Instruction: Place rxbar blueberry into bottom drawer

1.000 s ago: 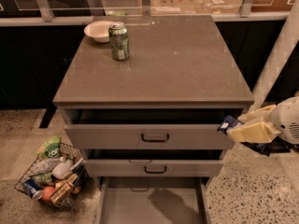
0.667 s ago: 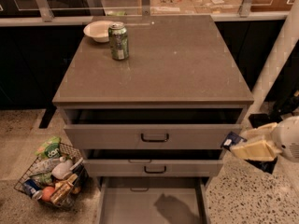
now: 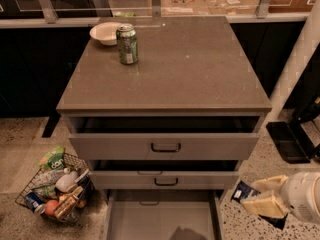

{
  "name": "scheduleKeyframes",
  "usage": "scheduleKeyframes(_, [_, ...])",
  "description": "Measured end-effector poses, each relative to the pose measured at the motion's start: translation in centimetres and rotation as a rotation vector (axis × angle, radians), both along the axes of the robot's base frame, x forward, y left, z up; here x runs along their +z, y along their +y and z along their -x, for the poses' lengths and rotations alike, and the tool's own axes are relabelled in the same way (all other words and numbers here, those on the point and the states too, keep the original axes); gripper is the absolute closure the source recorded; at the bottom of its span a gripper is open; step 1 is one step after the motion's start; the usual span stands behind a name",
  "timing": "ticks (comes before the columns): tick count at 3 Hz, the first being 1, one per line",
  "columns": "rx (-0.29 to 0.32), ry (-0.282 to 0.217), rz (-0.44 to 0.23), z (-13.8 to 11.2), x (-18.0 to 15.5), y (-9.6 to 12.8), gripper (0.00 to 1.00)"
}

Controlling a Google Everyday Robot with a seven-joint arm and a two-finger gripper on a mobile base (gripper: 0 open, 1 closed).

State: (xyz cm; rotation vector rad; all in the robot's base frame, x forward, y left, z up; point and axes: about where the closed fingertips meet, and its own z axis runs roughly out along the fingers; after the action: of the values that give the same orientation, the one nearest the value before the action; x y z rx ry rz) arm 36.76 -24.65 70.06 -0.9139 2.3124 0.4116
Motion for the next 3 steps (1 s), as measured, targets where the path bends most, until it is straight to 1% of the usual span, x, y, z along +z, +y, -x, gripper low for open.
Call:
scheduleKeyframes(1, [-0.008,0.012,0.032,1.4,-4.7,1.7,1.00])
scheduleKeyframes(2, [-0.006,0.013,0.032,1.4,-4.6,1.7,1.00])
scheduleKeyframes(3, [-0.026,0.001,0.049,0.5,-5.9,1.8,1.00])
